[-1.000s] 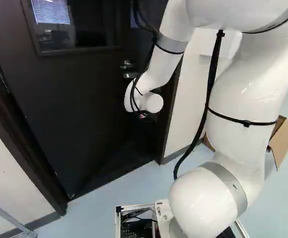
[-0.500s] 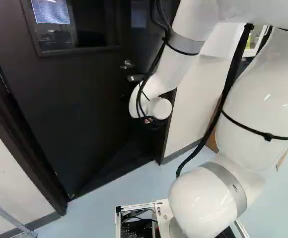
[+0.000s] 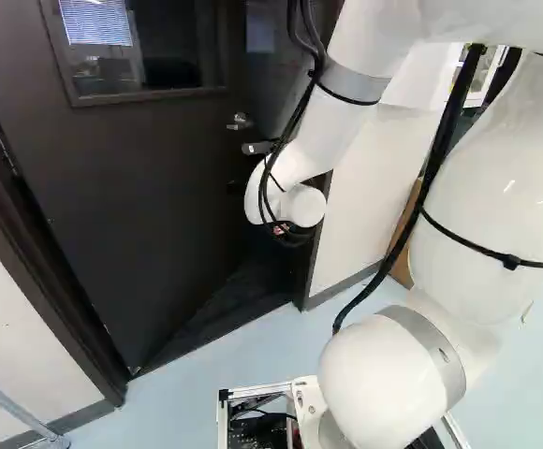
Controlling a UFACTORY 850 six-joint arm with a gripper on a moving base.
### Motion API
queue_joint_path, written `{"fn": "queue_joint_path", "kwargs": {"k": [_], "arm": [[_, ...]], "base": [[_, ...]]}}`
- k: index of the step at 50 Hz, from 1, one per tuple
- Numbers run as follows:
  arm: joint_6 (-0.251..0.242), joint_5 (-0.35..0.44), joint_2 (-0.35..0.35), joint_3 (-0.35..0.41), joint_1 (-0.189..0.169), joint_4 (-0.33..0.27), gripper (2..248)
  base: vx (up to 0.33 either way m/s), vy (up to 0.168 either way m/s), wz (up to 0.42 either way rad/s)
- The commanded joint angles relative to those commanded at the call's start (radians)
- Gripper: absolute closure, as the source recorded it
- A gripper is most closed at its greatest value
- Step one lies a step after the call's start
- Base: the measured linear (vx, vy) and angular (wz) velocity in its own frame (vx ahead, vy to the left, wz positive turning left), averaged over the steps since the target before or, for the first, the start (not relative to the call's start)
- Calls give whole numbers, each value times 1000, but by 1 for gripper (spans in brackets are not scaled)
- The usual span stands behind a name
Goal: Open the door and move inside
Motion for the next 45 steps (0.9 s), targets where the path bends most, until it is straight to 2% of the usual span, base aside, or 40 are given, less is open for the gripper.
{"fn": "queue_joint_path", "kwargs": {"k": [27, 45], "arm": [[0, 0, 0, 0, 0, 0, 3], [0, 0, 0, 0, 0, 0, 3]], "base": [[15, 9, 25], [79, 15, -217]]}}
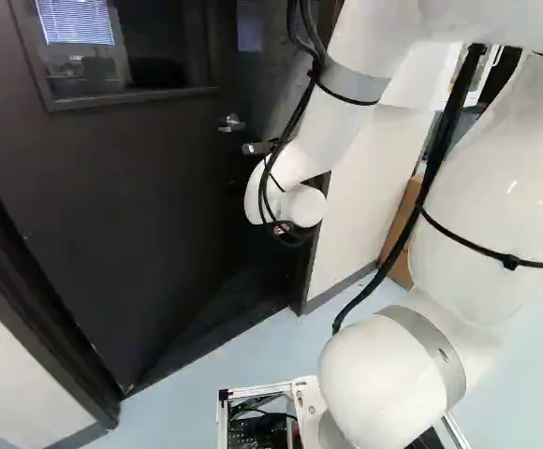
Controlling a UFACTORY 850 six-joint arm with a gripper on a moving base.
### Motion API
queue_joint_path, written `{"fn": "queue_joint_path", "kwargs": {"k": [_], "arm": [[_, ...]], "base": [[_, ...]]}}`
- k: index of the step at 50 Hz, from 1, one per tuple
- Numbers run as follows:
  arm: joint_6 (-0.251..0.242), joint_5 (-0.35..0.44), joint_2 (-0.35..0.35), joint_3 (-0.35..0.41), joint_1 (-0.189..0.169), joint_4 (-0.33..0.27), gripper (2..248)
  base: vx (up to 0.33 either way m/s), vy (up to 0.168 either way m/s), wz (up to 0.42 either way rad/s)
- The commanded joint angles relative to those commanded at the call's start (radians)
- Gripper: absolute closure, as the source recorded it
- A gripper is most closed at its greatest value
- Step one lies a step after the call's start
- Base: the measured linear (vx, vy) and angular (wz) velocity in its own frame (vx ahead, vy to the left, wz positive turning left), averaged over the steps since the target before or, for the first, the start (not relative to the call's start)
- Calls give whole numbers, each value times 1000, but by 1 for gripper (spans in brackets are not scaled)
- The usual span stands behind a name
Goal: Open the door and move inside
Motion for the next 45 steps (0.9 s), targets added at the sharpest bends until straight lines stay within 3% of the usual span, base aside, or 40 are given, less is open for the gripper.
{"fn": "queue_joint_path", "kwargs": {"k": [45], "arm": [[0, 0, 0, 0, 0, 0, 3]], "base": [[52, 71, -220]]}}
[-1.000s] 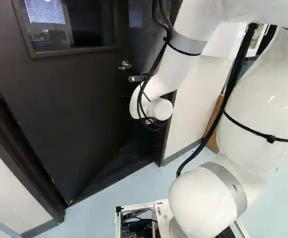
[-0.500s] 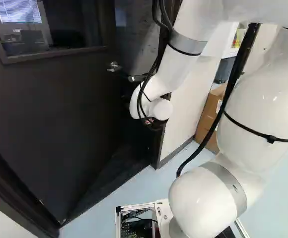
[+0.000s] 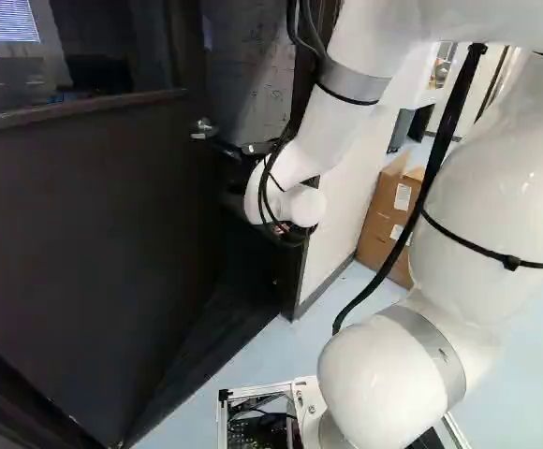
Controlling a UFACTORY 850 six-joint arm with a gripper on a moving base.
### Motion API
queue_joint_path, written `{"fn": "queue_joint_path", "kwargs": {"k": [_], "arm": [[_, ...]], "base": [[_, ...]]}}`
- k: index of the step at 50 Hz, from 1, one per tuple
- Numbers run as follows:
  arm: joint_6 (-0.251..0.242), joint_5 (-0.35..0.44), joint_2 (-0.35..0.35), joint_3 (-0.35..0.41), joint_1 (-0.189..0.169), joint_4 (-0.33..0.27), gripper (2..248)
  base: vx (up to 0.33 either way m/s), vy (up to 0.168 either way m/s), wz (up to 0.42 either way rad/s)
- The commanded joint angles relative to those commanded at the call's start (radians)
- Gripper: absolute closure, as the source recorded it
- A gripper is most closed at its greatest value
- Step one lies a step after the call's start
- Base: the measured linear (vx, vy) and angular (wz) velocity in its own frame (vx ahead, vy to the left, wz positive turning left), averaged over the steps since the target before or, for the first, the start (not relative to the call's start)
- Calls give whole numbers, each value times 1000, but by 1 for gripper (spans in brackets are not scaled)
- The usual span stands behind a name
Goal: Open the door and move inside
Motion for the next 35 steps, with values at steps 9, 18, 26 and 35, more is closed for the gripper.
{"fn": "queue_joint_path", "kwargs": {"k": [9, 18, 26, 35], "arm": [[0, 0, 0, 0, 0, 0, 3], [0, 0, 0, 0, 0, 0, 3], [0, 0, 0, 0, 0, 0, 3], [0, 0, 0, 0, 0, 0, 3]], "base": [[31, 116, -18], [35, 113, -13], [38, 113, -7], [35, 114, -14]]}}
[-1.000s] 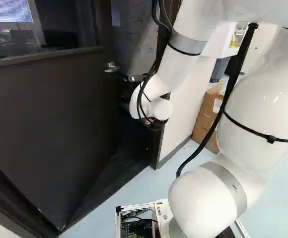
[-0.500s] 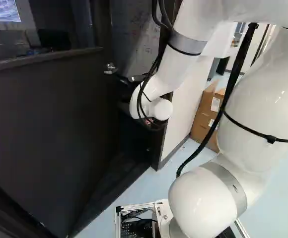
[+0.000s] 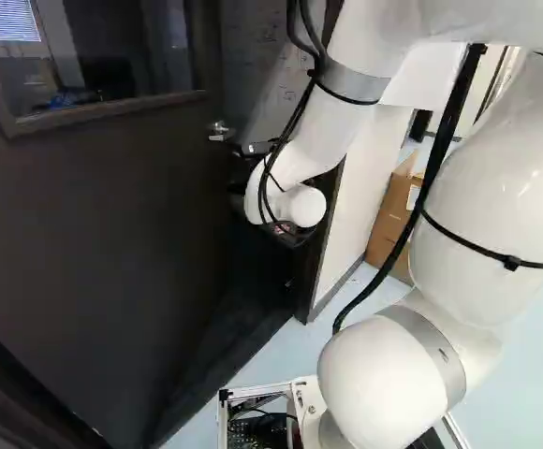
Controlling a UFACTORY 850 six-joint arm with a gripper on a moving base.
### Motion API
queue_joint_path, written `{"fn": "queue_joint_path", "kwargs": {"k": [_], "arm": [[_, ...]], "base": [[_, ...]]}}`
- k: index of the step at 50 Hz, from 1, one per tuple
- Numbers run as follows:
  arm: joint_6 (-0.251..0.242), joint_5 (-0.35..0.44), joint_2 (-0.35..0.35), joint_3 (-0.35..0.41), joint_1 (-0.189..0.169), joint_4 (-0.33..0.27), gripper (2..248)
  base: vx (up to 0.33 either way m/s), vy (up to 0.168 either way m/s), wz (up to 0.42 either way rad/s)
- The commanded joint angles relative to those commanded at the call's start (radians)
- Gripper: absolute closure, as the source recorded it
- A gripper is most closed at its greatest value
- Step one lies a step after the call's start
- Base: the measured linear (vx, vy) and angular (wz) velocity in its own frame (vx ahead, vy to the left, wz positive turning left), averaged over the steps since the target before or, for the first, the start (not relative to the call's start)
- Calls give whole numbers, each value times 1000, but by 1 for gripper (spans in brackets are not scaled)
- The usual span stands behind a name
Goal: Open the door and move inside
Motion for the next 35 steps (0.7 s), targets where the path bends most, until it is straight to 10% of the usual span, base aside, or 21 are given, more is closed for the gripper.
{"fn": "queue_joint_path", "kwargs": {"k": [35], "arm": [[0, 0, 0, 0, 0, 0, 3]], "base": [[8, 46, -6]]}}
